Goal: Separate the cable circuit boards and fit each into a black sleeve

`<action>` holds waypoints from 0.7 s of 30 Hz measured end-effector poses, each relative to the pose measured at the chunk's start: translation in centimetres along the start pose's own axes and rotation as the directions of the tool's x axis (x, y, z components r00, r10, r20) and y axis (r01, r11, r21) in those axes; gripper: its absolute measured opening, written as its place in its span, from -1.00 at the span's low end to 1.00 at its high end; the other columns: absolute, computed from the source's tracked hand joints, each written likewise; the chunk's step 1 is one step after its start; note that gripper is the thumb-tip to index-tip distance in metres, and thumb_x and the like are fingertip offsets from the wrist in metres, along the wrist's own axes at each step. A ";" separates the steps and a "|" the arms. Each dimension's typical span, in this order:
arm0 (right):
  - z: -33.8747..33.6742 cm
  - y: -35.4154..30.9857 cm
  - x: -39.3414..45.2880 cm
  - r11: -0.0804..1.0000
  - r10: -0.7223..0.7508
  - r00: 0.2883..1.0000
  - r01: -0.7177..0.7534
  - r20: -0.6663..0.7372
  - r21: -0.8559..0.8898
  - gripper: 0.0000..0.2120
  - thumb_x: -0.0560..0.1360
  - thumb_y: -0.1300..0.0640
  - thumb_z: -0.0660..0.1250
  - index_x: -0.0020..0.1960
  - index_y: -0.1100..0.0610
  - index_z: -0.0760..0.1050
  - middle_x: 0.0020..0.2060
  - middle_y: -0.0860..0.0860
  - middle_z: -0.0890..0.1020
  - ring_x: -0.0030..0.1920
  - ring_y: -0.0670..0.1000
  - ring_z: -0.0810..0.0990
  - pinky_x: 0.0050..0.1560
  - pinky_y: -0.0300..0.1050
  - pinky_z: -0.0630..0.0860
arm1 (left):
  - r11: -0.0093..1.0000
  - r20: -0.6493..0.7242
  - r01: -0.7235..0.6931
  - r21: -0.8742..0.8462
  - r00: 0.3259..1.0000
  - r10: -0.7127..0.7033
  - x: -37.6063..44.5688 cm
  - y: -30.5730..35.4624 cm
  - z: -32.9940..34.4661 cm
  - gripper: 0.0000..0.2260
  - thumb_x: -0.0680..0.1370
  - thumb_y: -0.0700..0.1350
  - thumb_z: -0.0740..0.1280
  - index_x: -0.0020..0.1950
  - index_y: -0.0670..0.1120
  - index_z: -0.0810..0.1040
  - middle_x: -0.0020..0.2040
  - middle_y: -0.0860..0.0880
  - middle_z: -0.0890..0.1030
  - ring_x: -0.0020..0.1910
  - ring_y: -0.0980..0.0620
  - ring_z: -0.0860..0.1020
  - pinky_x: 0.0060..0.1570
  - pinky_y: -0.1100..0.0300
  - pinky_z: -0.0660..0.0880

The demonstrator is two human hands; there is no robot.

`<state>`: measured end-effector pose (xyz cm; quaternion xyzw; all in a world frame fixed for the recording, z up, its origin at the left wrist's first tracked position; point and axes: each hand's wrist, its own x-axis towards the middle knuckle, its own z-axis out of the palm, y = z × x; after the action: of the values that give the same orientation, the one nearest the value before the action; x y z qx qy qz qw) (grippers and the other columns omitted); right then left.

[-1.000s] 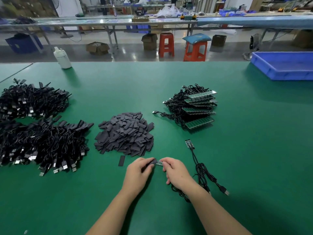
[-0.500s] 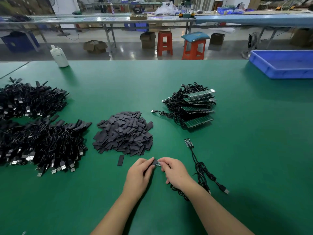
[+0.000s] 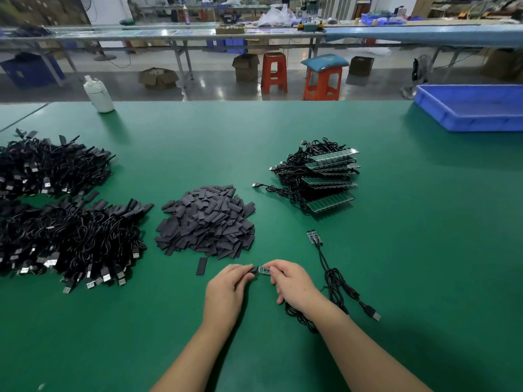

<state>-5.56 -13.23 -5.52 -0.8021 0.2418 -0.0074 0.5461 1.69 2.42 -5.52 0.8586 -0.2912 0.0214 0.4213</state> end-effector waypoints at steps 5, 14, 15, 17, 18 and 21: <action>-0.1 0.1 0.0 1.000 0.014 1.000 -0.014 0.011 -0.004 -0.75 0.65 0.10 0.16 0.03 -0.18 0.56 -0.28 -0.08 0.56 -0.47 -0.10 0.53 -0.30 -0.16 0.58 | 0.999 0.020 -0.036 -0.014 0.999 0.036 0.0 -0.1 0.0 -0.83 0.48 -0.21 0.49 0.07 -0.10 0.71 -0.03 0.12 0.67 -0.05 0.27 0.54 0.01 0.60 0.33; -0.1 0.1 0.1 0.999 0.019 0.999 -0.018 0.032 -0.041 -0.78 0.65 0.10 0.18 0.11 -0.08 0.58 -0.27 -0.09 0.56 -0.47 -0.08 0.54 -0.16 0.00 0.64 | 0.996 0.063 -0.094 -0.005 0.994 0.094 0.1 -0.1 0.0 -0.83 0.49 -0.22 0.48 0.08 -0.12 0.71 -0.02 0.06 0.69 -0.08 0.16 0.60 0.04 0.54 0.37; -0.1 0.1 0.1 0.999 0.020 0.999 -0.018 0.033 -0.048 -0.79 0.65 0.10 0.18 0.10 -0.09 0.58 -0.27 -0.09 0.56 -0.47 -0.08 0.54 -0.17 -0.02 0.64 | 0.995 0.072 -0.097 -0.008 0.993 0.097 0.1 -0.2 -0.1 -0.83 0.49 -0.23 0.48 0.07 -0.12 0.71 -0.02 0.06 0.69 -0.08 0.15 0.61 0.04 0.53 0.37; -0.1 0.0 0.0 0.998 0.016 0.999 -0.014 0.038 -0.060 -0.78 0.65 0.10 0.18 0.05 -0.13 0.57 -0.27 -0.09 0.56 -0.48 -0.10 0.53 -0.20 -0.04 0.63 | 0.993 0.104 -0.122 0.001 0.987 0.121 0.3 -0.4 -0.3 -0.83 0.50 -0.23 0.47 0.08 -0.12 0.71 -0.02 0.06 0.69 -0.09 0.16 0.60 0.03 0.55 0.36; -0.1 0.0 0.0 0.998 0.013 0.999 -0.010 0.041 -0.064 -0.77 0.65 0.11 0.18 0.02 -0.14 0.56 -0.28 -0.09 0.55 -0.49 -0.10 0.52 -0.21 -0.05 0.62 | 0.990 0.124 -0.142 0.014 0.982 0.140 0.4 -0.6 -0.4 -0.83 0.50 -0.23 0.46 0.08 -0.12 0.71 -0.02 0.07 0.68 -0.10 0.18 0.59 0.02 0.56 0.35; 0.0 0.0 0.0 0.996 0.007 0.999 -0.004 0.041 -0.086 -0.77 0.65 0.10 0.18 0.03 -0.15 0.57 -0.28 -0.10 0.55 -0.49 -0.11 0.52 -0.21 -0.06 0.63 | 0.975 0.162 -0.212 0.059 0.966 0.200 0.7 -1.0 -1.0 -0.82 0.51 -0.20 0.46 0.10 -0.10 0.69 -0.01 0.08 0.68 -0.12 0.22 0.55 -0.01 0.51 0.37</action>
<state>-5.59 -13.23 -5.52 -0.8241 0.2329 0.0210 0.5159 2.95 3.26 -5.38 0.8382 -0.4096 0.0094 0.3599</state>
